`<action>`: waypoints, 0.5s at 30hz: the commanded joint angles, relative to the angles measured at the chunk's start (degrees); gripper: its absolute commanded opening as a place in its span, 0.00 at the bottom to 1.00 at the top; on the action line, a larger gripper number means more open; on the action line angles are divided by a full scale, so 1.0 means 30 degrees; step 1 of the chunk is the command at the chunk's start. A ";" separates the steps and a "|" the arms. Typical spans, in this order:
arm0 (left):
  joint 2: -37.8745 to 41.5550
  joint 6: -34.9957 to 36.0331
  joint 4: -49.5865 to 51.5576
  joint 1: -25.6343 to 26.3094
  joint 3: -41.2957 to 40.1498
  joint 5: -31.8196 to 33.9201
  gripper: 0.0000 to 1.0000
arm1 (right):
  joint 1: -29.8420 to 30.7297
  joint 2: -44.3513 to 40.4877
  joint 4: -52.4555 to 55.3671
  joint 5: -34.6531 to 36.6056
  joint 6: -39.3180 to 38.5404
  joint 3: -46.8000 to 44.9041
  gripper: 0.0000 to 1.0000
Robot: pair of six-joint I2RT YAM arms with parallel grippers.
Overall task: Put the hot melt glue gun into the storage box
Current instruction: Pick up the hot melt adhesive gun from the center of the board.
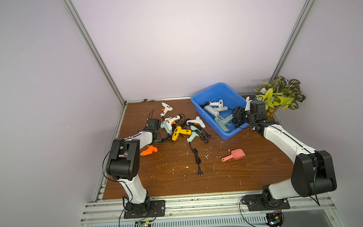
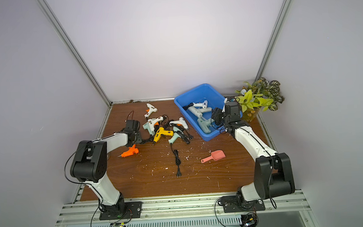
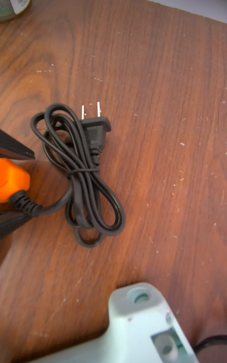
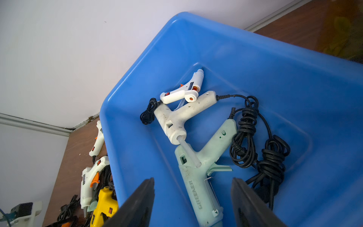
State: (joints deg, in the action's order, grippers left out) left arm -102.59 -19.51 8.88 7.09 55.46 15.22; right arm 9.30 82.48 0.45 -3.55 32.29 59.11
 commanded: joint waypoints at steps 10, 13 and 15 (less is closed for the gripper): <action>0.0235 -0.0700 0.0575 -0.0266 -0.1941 -0.1676 0.20 | 0.0082 -0.1747 -0.0710 -0.0705 0.0397 -0.0247 0.68; 0.1006 -0.0920 0.0439 -0.0267 -0.2201 -0.1919 0.12 | 0.0082 -0.1959 -0.0916 -0.0890 0.0421 -0.0379 0.68; 0.1763 -0.1052 0.0364 -0.0286 -0.2259 -0.2027 0.08 | 0.0087 -0.2062 -0.1252 -0.1351 0.0455 -0.0572 0.68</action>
State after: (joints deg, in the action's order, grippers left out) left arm -98.87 -21.52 5.17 6.90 50.35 11.99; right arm 9.30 78.13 -0.47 -5.37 33.04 57.78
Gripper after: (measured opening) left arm 0.302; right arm 0.682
